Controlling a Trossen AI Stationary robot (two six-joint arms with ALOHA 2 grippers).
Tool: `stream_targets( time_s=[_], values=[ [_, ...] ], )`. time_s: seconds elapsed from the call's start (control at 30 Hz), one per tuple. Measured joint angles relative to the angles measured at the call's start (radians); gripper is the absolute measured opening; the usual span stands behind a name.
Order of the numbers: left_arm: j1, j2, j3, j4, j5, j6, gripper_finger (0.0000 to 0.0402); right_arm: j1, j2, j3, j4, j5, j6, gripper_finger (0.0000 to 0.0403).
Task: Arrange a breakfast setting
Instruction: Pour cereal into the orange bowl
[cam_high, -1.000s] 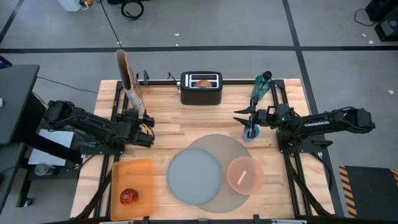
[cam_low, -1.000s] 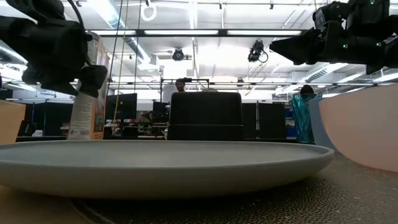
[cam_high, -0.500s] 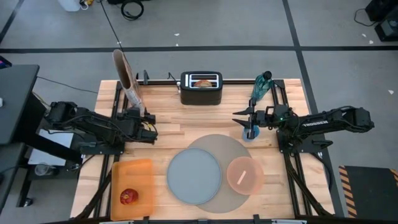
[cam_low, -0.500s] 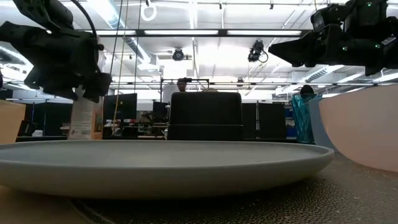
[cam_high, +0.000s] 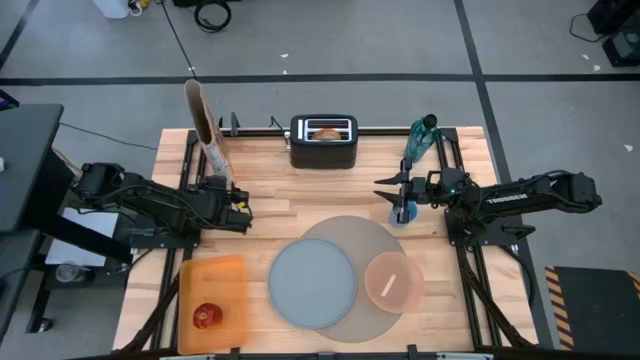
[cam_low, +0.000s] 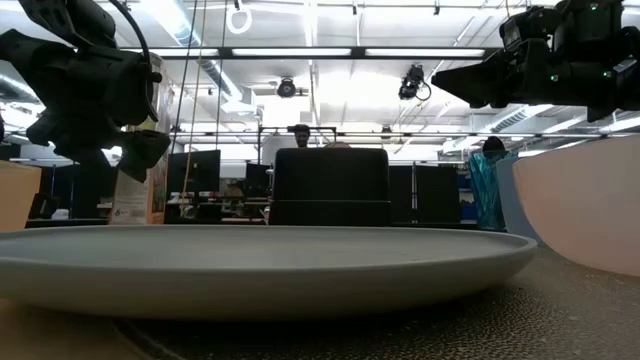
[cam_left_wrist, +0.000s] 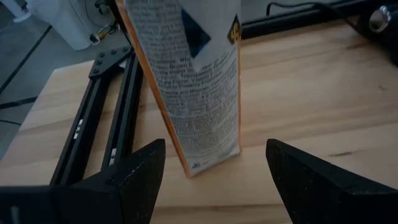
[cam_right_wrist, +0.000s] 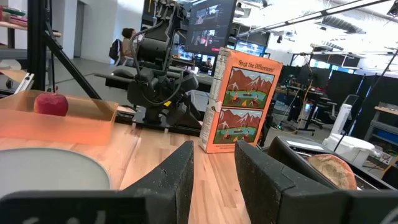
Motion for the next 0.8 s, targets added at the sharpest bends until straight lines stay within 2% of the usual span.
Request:
stream_targets(
  time_s=[0.13, 0.3, 0.5, 0.7, 0.8],
  values=[
    [0.0, 0.0, 0.0, 0.002, 0.006, 0.0, 0.0288, 0.0, 0.0, 0.0, 0.0, 0.0, 0.0, 0.0124],
    [-0.001, 0.0, 0.0, 0.001, 0.102, -0.008, 0.0276, 0.0, 0.0, 0.0, -0.001, 0.001, -0.001, 0.0124],
    [-0.021, 0.0, 0.0, 0.0, 0.094, -0.035, 0.0275, 0.0, 0.0, 0.0, 0.0, 0.002, -0.005, 0.0124],
    [0.023, 0.0, 0.0, 0.006, 0.075, -0.04, 0.0305, 0.0, 0.009, -0.001, -0.006, -0.002, -0.004, 0.0124],
    [0.042, 0.0, 0.0, 0.07, 0.054, -0.026, 0.0314, 0.0, 0.034, -0.001, 0.003, -0.002, -0.005, 0.0124]
  ],
)
